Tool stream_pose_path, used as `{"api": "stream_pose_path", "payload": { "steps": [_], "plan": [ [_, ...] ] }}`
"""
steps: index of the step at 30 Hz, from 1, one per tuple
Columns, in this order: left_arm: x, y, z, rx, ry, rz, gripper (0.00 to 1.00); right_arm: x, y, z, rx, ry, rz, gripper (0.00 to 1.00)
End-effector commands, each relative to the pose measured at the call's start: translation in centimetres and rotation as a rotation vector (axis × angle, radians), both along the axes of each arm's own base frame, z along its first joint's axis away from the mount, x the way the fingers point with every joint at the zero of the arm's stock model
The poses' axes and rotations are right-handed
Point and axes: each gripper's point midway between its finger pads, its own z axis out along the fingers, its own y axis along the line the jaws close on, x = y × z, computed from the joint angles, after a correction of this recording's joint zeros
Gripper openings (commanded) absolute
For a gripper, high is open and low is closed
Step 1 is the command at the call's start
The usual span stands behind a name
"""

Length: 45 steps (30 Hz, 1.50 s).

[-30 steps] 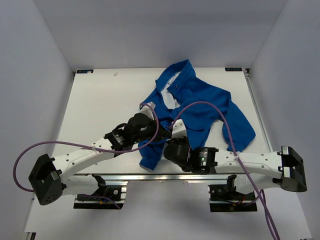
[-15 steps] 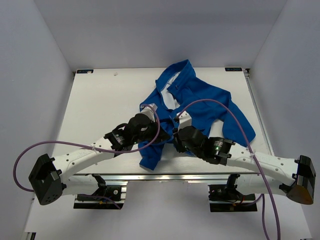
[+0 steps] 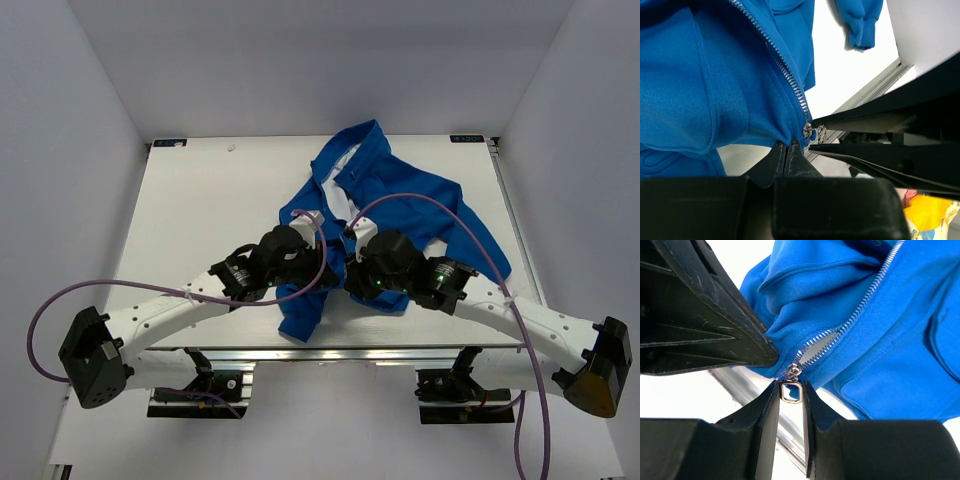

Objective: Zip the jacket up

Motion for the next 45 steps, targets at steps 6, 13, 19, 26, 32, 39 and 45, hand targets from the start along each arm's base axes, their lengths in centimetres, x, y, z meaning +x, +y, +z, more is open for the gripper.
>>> {"api": "stream_pose_path", "payload": {
  "steps": [6, 13, 19, 26, 32, 39, 45],
  "plan": [
    [-2.0, -0.3, 0.9, 0.021, -0.014, -0.135, 0.00, 0.6, 1.0, 2.6, 0.069, 0.006, 0.086, 0.00],
    [-2.5, 0.3, 0.3, 0.063, -0.016, -0.174, 0.00, 1.1, 0.1, 2.0, 0.058, 0.036, 0.064, 0.00],
    [-2.7, 0.7, 0.0, 0.106, -0.017, -0.195, 0.00, 1.5, -0.4, 1.9, 0.024, 0.005, 0.072, 0.00],
    [-2.7, 1.0, -0.7, 0.149, 0.008, -0.200, 0.00, 3.1, -0.9, 2.6, 0.018, -0.110, 0.049, 0.00],
    [-1.9, 1.0, -0.6, 0.178, 0.005, -0.163, 0.06, 2.3, 0.6, 3.5, 0.051, -0.113, 0.157, 0.00],
    [-2.4, 1.3, -0.7, 0.167, 0.005, -0.174, 0.00, 6.2, -1.9, 4.4, -0.028, -0.175, -0.119, 0.00],
    [-4.9, 2.2, -3.4, 0.211, 0.144, -0.223, 0.00, 7.3, -2.6, 5.5, -0.060, -0.176, -0.212, 0.00]
  ]
}}
